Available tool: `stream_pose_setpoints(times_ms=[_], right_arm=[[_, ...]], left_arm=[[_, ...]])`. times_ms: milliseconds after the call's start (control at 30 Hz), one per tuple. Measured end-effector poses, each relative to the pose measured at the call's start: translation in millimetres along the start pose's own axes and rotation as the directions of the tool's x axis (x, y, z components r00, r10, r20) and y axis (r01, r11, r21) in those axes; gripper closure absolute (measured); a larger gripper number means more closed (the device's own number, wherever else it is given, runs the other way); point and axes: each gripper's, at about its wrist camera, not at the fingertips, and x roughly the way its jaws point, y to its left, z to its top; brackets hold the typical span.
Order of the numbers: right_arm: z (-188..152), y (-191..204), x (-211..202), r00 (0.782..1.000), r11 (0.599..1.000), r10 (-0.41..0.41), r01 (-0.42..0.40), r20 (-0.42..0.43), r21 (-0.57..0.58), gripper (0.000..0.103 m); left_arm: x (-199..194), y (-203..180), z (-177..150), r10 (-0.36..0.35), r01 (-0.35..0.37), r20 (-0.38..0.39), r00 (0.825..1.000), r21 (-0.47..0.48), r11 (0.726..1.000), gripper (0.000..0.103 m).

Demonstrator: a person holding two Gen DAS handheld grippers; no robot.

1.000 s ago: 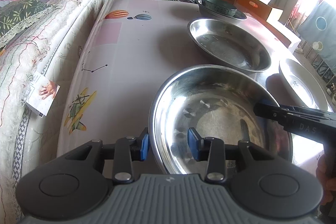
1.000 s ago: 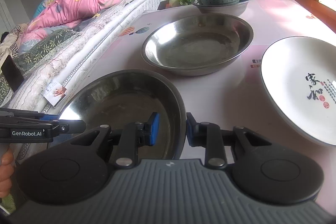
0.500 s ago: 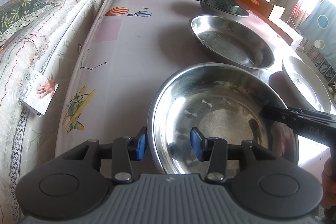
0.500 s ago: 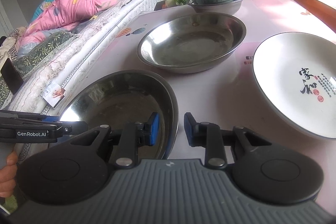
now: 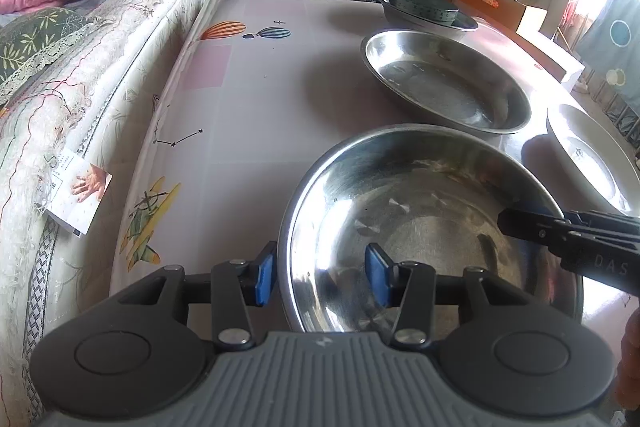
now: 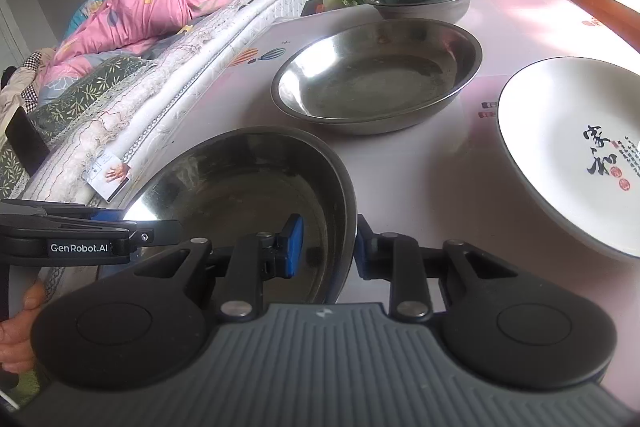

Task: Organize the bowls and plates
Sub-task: 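Carry the held steel plate with both tools toward the other steel plate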

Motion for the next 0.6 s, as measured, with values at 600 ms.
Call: stream_pose_setpoints(times_ms=[600], right_arm=[[1.4, 2.2, -2.3, 1.000, 1.000, 0.006, -0.006, 0.004, 0.002, 0.077]], left_arm=[[-3.1, 0.4, -0.6, -0.008, 0.008, 0.016, 1.000, -0.006, 1.000, 0.054]])
